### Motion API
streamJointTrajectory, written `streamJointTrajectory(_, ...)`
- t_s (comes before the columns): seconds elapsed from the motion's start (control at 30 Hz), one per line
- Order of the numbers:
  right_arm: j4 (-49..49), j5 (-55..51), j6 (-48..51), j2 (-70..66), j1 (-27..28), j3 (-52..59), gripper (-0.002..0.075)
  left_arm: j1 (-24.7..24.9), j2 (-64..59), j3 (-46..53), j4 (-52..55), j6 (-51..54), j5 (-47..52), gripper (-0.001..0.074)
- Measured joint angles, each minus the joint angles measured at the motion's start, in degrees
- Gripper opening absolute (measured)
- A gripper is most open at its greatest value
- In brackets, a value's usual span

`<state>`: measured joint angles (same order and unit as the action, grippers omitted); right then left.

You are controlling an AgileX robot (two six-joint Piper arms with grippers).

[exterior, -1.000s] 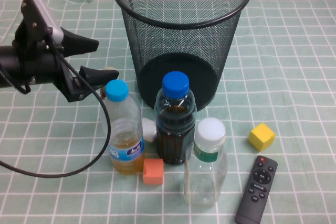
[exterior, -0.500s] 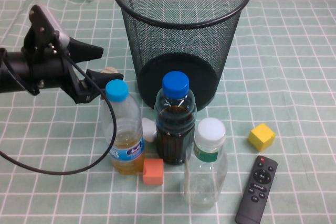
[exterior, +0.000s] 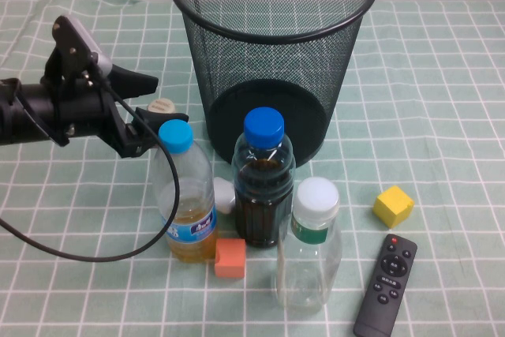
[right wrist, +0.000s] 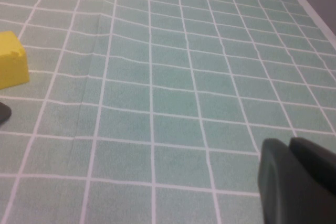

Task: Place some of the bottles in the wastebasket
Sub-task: Pick up a bottle from the table with left arm, then place the bottle in the trash can

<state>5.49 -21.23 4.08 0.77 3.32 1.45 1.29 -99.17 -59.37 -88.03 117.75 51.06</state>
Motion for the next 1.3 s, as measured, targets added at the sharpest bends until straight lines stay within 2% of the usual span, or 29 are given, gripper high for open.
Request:
streamJointTrajectory(0.3, 0.0, 0.0, 0.0, 0.0, 0.0, 0.0, -0.0008, 0.1, -1.4, 0.0, -0.36, -0.1, 0.12, 0.0499)
streamJointTrajectory(0.5, 0.0, 0.0, 0.0, 0.0, 0.0, 0.0, -0.0008, 0.1, -1.5, 0.0, -0.36, -0.1, 0.48, 0.0302)
streamJointTrajectory(0.67, 0.0, 0.0, 0.0, 0.0, 0.0, 0.0, -0.0008, 0.1, 0.72, 0.0, 2.78, -3.79, -0.62, 0.0301)
streamJointTrajectory(0.83, 0.0, 0.0, 0.0, 0.0, 0.0, 0.0, -0.0008, 0.22, 7.42, 0.0, 11.4, -19.41, -8.91, 0.0301)
streamJointTrajectory(0.97, 0.0, 0.0, 0.0, 0.0, 0.0, 0.0, -0.0008, 0.22, 13.74, -2.04, 26.18, -40.57, -11.17, 0.0301)
streamJointTrajectory(1.03, 0.0, 0.0, 0.0, 0.0, 0.0, 0.0, -0.0008, 0.22, 16.07, -5.9, 35.52, -51.44, -7.63, 0.0301)
streamJointTrajectory(1.17, 0.0, 0.0, 0.0, 0.0, 0.0, 0.0, -0.0008, 0.22, 17.42, -18.6, 50.3, -71.05, 6.0, 0.0301)
streamJointTrajectory(1.3, 0.0, 0.0, 0.0, 0.0, 0.0, 0.0, -0.0008, 0.46, 16.92, -34.7, 56.82, -80.64, 13.45, 0.0301)
